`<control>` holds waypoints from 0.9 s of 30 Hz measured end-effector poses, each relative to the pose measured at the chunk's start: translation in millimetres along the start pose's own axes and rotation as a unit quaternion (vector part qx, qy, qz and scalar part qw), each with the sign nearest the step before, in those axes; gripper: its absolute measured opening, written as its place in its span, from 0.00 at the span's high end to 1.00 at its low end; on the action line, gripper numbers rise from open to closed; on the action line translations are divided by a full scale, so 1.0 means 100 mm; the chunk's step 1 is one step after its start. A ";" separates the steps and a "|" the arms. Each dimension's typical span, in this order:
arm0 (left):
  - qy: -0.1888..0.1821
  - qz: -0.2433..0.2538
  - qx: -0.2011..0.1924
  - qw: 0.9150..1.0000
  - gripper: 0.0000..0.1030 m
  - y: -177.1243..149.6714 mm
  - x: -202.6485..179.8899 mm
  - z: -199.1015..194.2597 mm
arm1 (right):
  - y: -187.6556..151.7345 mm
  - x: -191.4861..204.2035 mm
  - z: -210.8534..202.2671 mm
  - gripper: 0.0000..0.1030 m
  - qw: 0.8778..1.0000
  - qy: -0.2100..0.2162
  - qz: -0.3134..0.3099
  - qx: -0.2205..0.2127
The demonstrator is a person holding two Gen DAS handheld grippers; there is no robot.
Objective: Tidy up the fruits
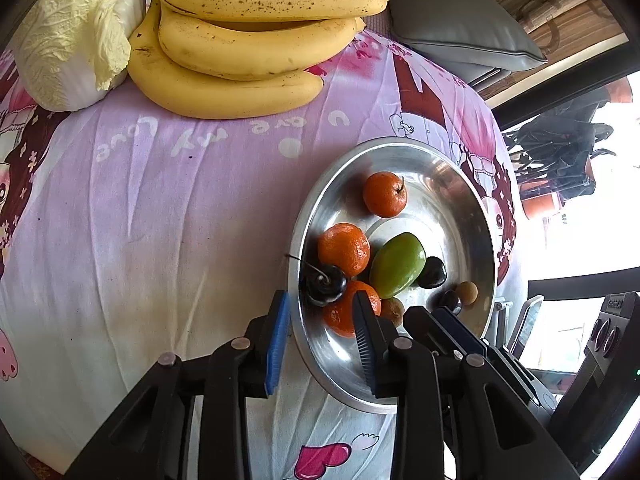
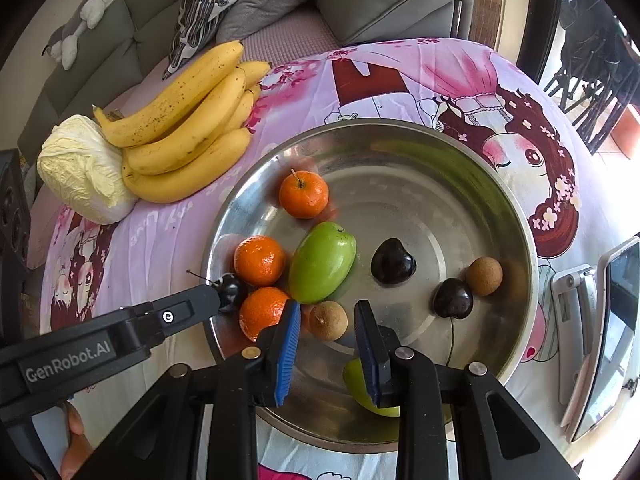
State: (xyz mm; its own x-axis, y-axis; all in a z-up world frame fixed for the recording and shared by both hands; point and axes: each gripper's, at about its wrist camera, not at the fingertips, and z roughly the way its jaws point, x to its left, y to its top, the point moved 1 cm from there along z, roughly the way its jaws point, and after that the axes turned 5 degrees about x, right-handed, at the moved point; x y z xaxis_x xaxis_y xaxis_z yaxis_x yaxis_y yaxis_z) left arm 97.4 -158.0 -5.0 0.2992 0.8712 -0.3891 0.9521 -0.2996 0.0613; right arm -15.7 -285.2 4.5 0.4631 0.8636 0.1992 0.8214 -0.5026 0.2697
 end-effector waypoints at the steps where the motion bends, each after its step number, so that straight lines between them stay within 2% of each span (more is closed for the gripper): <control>1: 0.001 -0.001 -0.002 1.000 0.67 -0.01 0.02 -0.02 | 0.00 0.01 0.01 0.70 1.000 0.000 -0.002 0.001; 5: 0.020 -0.003 -0.013 1.000 0.65 -0.06 0.12 -0.10 | -0.02 0.06 0.01 0.70 1.000 -0.003 -0.009 0.005; 7: 0.044 -0.008 -0.019 0.999 0.54 -0.10 0.21 -0.14 | -0.03 0.10 0.02 0.70 1.000 -0.002 -0.013 0.008; 9: 0.077 -0.013 -0.025 0.997 0.47 -0.13 0.31 -0.16 | -0.04 0.15 0.04 0.67 1.000 -0.002 -0.019 0.013; 10: 0.093 -0.015 -0.027 0.995 0.45 -0.15 0.37 -0.17 | -0.05 0.18 0.05 0.61 1.000 -0.005 -0.024 0.015; 12: 0.119 -0.021 -0.030 0.992 0.41 -0.19 0.49 -0.18 | -0.06 0.22 0.06 0.39 0.999 -0.013 -0.030 0.016; 15: 0.144 -0.032 -0.036 0.988 0.28 -0.24 0.65 -0.19 | -0.08 0.27 0.04 0.38 0.999 -0.014 -0.028 0.015; 17: 0.161 -0.037 -0.040 0.985 0.27 -0.27 0.75 -0.20 | -0.09 0.30 0.07 0.36 0.999 -0.012 -0.033 0.020; 19: 0.172 -0.040 -0.042 0.983 0.17 -0.31 0.83 -0.20 | -0.09 0.32 0.12 0.34 0.999 -0.024 -0.038 0.030; 21: 0.180 -0.043 -0.047 0.982 0.13 -0.34 0.90 -0.21 | -0.10 0.34 0.17 0.33 0.998 -0.026 -0.040 0.039; 27: 0.191 -0.043 -0.058 0.979 0.08 -0.43 1.03 -0.21 | -0.14 0.40 0.16 0.27 0.998 -0.026 -0.044 0.036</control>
State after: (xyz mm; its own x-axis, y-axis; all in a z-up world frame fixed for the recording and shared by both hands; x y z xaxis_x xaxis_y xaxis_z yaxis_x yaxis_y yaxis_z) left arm 89.0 -47.4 -28.0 0.1988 0.9797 -0.0266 0.9689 -0.1924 0.1559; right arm -3.4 -243.5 -6.2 0.4029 0.9063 0.1275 0.8807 -0.4218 0.2155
